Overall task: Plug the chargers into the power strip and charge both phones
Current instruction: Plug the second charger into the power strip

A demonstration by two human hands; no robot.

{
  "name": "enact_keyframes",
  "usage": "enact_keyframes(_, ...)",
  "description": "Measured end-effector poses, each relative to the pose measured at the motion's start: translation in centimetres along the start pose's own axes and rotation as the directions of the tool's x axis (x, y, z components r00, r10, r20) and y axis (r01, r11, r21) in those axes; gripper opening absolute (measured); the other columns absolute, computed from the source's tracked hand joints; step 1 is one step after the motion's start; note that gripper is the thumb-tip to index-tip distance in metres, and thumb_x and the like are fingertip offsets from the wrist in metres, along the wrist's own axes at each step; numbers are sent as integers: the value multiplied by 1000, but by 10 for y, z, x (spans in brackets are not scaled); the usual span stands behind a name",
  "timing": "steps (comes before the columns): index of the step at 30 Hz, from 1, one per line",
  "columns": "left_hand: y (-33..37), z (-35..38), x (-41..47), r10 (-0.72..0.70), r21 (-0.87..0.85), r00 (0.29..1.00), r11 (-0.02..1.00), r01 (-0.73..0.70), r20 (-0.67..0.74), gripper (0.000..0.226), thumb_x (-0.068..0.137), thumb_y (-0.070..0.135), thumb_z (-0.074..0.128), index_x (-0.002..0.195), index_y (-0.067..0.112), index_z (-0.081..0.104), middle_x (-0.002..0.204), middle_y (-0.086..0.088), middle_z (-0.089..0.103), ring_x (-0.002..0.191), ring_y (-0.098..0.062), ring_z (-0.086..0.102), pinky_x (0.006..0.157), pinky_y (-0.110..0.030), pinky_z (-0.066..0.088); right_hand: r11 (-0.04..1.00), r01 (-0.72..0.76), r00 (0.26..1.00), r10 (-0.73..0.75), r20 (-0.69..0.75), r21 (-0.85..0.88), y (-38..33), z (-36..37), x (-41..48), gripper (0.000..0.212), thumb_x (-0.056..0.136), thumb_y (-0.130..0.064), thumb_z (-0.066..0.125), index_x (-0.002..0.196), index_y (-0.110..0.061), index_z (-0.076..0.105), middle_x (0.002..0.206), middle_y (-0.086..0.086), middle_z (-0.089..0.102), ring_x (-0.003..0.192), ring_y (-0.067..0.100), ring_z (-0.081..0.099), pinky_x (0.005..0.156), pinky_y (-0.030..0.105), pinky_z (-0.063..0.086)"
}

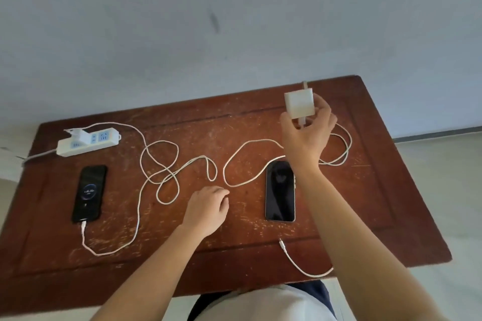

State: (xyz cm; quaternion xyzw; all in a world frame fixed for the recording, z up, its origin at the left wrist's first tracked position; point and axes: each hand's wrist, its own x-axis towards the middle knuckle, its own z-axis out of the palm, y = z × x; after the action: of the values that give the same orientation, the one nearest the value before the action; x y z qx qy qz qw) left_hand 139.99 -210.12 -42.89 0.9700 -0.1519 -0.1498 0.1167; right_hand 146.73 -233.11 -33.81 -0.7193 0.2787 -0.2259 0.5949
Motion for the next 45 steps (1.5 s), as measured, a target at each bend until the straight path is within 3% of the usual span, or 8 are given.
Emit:
enact_keyframes(4, -30, -22, -34, -126, 1, 980, 992, 127, -157, 23, 93, 20, 62, 113, 14, 72, 110, -1, 75, 100, -23, 69, 85, -43, 56, 992, 109, 988, -115, 100, 64, -31, 26, -16, 72, 78, -29, 79, 141, -24, 44, 126, -4, 43, 99, -20, 49, 72, 7, 53)
enact_keyframes(7, -63, -39, -54, -196, 2, 953, 979, 202, -230, 24, 90, 18, 65, 113, 13, 71, 112, -3, 73, 100, -25, 68, 82, -45, 57, 985, 167, 956, -174, 237, 52, -44, 53, -39, 74, 78, -34, 80, 142, -29, 43, 123, -10, 45, 96, -9, 53, 71, 9, 48)
enact_keyframes(12, -133, -62, -68, -295, 42, 921, 948, 315, -255, 34, 92, 24, 64, 124, 13, 66, 131, -9, 64, 119, -30, 60, 94, -49, 53, 950, 308, 878, -307, 368, 58, -55, 103, -80, 71, 78, -32, 84, 138, -24, 47, 124, -7, 51, 96, -14, 54, 68, 2, 47)
enact_keyframes(17, -216, -81, -70, -371, 15, 899, 923, 385, -233, 42, 97, 33, 57, 135, 16, 57, 150, -13, 49, 135, -31, 49, 105, -48, 48, 906, 422, 811, -359, 463, -37, -68, 169, -112, 59, 80, -34, 84, 131, -25, 55, 128, -3, 57, 88, -24, 55, 65, 7, 53)
enact_keyframes(20, -266, -90, -71, -397, -6, 896, 915, 404, -197, 47, 98, 36, 55, 140, 17, 51, 154, -15, 42, 140, -32, 42, 107, -49, 43, 864, 485, 761, -340, 553, -136, -74, 217, -132, 61, 80, -33, 84, 135, -22, 57, 129, 0, 60, 84, -17, 60, 67, 0, 45)
enact_keyframes(28, -374, -109, -40, -334, -2, 935, 942, 336, -122, 58, 100, 34, 51, 153, 17, 33, 164, -21, 17, 151, -36, 18, 112, -52, 36, 675, 656, 554, -129, 823, -336, -60, 349, -176, 55, 84, -18, 78, 136, -16, 58, 132, 6, 65, 114, 27, 65, 87, 42, 57)
enact_keyframes(37, -414, -94, 6, -293, -17, 953, 956, 292, -77, 58, 105, 36, 31, 158, 19, 15, 168, -14, 7, 154, -33, 5, 119, -58, 25, 598, 677, 503, 48, 863, -429, -27, 424, -183, 61, 82, 1, 63, 138, -21, 59, 133, 10, 64, 115, 34, 63, 90, 48, 55)
enact_keyframes(45, -426, -84, 5, -257, -66, 963, 966, 252, -82, 53, 100, 26, 40, 150, 11, 39, 164, -12, 26, 151, -33, 23, 114, -61, 33, 497, 757, 422, 123, 898, -423, -28, 438, -176, 61, 86, -5, 65, 144, -21, 54, 128, 10, 63, 112, 32, 63, 83, 46, 57)
